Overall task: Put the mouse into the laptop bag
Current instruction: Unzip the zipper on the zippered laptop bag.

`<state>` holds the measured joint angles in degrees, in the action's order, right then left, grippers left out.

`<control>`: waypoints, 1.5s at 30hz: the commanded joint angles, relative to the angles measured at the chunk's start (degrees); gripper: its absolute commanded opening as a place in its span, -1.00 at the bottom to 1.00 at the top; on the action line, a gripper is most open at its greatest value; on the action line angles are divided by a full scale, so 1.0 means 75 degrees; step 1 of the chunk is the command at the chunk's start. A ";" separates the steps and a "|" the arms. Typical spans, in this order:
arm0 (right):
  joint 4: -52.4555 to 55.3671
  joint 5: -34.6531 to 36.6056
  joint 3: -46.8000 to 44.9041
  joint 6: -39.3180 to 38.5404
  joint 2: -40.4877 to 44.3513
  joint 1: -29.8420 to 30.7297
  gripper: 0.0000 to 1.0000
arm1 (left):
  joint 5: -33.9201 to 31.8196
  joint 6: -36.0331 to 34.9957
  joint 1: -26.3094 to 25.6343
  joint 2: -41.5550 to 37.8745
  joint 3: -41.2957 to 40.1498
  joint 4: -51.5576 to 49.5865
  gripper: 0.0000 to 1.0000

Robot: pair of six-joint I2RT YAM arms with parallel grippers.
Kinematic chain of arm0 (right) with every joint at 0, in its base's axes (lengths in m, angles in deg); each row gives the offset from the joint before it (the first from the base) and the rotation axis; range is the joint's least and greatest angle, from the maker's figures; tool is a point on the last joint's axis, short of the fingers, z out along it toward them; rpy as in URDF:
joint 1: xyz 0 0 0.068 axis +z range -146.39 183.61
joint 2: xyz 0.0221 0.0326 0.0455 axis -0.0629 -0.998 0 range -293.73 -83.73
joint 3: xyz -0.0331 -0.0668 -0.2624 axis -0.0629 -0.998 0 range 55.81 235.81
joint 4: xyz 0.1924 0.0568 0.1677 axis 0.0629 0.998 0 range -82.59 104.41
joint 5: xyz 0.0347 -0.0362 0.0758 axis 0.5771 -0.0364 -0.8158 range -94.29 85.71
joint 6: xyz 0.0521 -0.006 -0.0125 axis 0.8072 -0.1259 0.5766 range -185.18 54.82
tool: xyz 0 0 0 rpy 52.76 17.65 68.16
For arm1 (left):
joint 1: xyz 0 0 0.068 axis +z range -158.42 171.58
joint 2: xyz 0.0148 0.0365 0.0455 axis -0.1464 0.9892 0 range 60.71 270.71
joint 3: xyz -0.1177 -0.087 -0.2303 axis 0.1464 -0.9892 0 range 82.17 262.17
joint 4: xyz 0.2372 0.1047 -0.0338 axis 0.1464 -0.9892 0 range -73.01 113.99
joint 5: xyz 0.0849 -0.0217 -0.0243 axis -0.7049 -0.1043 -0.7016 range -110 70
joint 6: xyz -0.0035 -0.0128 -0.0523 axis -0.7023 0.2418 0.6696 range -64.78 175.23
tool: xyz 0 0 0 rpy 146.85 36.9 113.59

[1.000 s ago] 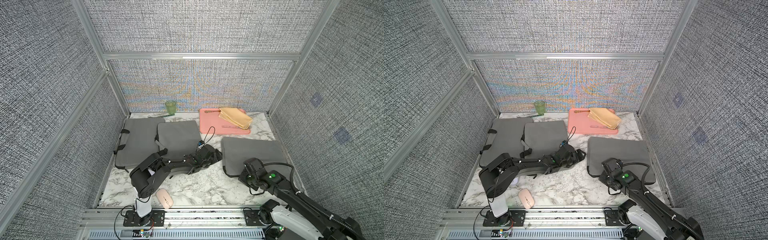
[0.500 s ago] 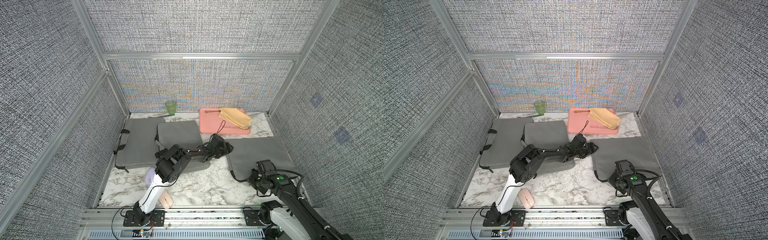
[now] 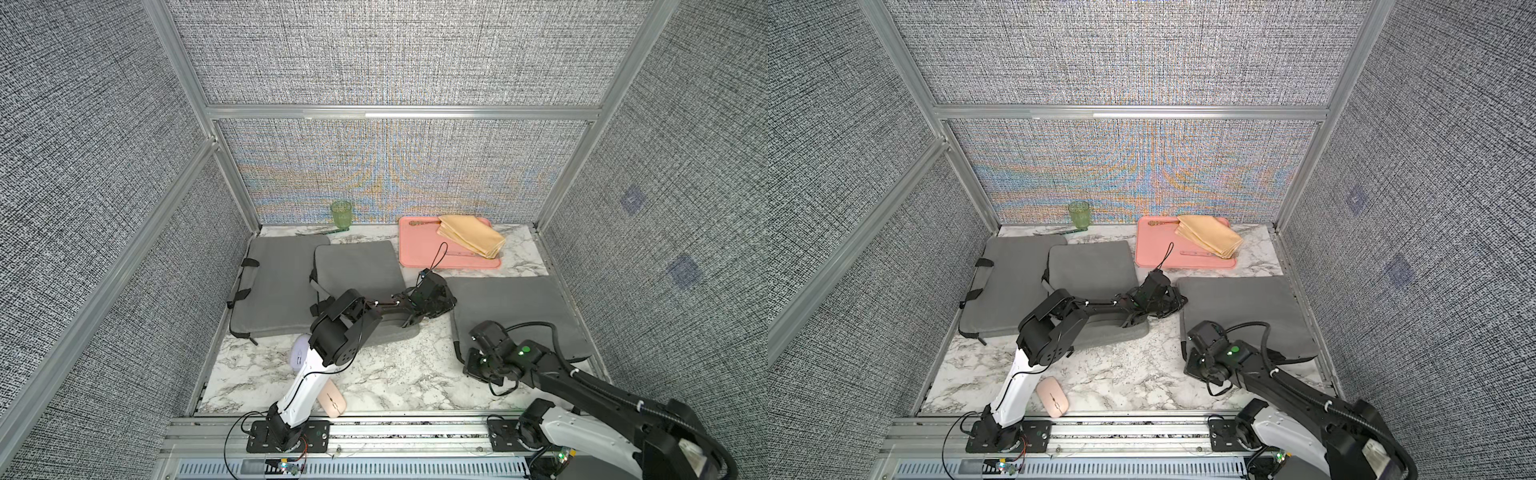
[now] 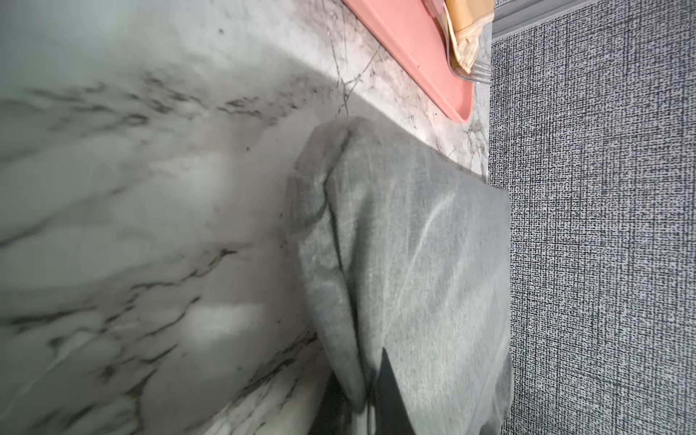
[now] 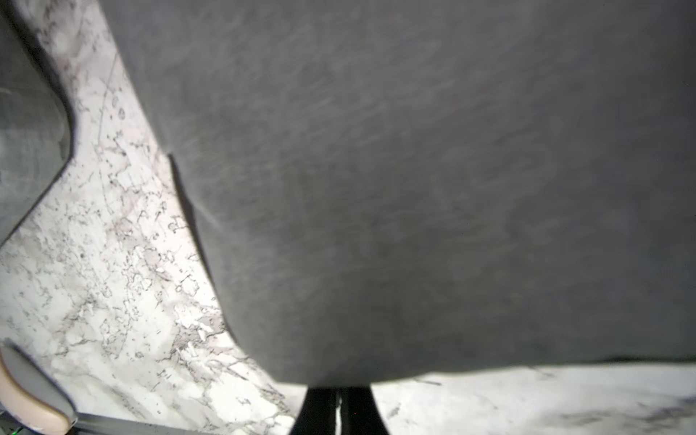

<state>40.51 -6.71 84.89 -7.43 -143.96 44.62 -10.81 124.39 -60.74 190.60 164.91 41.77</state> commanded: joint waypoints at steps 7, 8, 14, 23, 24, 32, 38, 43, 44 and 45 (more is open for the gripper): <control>-0.0695 0.0581 0.0540 0.0505 -0.0742 -0.0256 -1.00 | -0.0989 0.0445 -0.0038 -0.1078 -0.1997 0.1242 -1.00; -0.0729 0.0569 0.0417 0.0417 -0.0655 -0.0551 -1.00 | -0.1213 0.0536 -0.0044 -0.1367 -0.2524 0.1504 -1.00; -0.0694 0.0103 0.0135 -0.0175 -0.0431 -0.1911 -1.00 | -0.2280 0.0856 -0.0768 -0.2489 -0.4323 0.2885 -1.00; -0.0974 -0.0520 0.0191 -0.0108 -0.0313 -0.1260 -1.00 | -0.2488 0.0868 -0.1339 -0.1579 -0.3231 0.2656 -1.00; -0.1074 -0.0471 0.0259 -0.0009 -0.0344 -0.0979 -1.00 | -0.2509 0.0896 -0.1333 -0.1502 -0.3171 0.2645 -1.00; -0.1440 -0.0031 0.0891 0.0351 -0.1168 -0.0122 -1.00 | -0.2515 0.1015 -0.1335 -0.1603 -0.3225 0.2601 -1.00; -0.2059 -0.0394 0.0814 0.0441 -0.1313 -0.0049 -1.00 | -0.2612 0.1014 -0.1357 -0.1787 -0.3385 0.2657 -1.00; -0.0817 -0.0080 0.0587 0.0402 -0.0354 0.0094 -0.90 | -0.2615 0.0955 -0.1219 -0.1818 -0.3219 0.2557 -1.00; -0.0731 -0.0060 0.0406 0.0415 -0.0045 0.0092 -0.79 | -0.2586 0.0930 -0.1196 -0.1835 -0.3142 0.2469 -1.00; -0.0738 -0.0035 0.0232 0.0432 0.0205 0.0083 -0.71 | -0.2586 0.0906 -0.1193 -0.1842 -0.3083 0.2404 -1.00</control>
<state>39.79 -7.97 88.15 -3.99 -145.66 45.19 -34.74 132.00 -69.52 177.66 140.56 57.62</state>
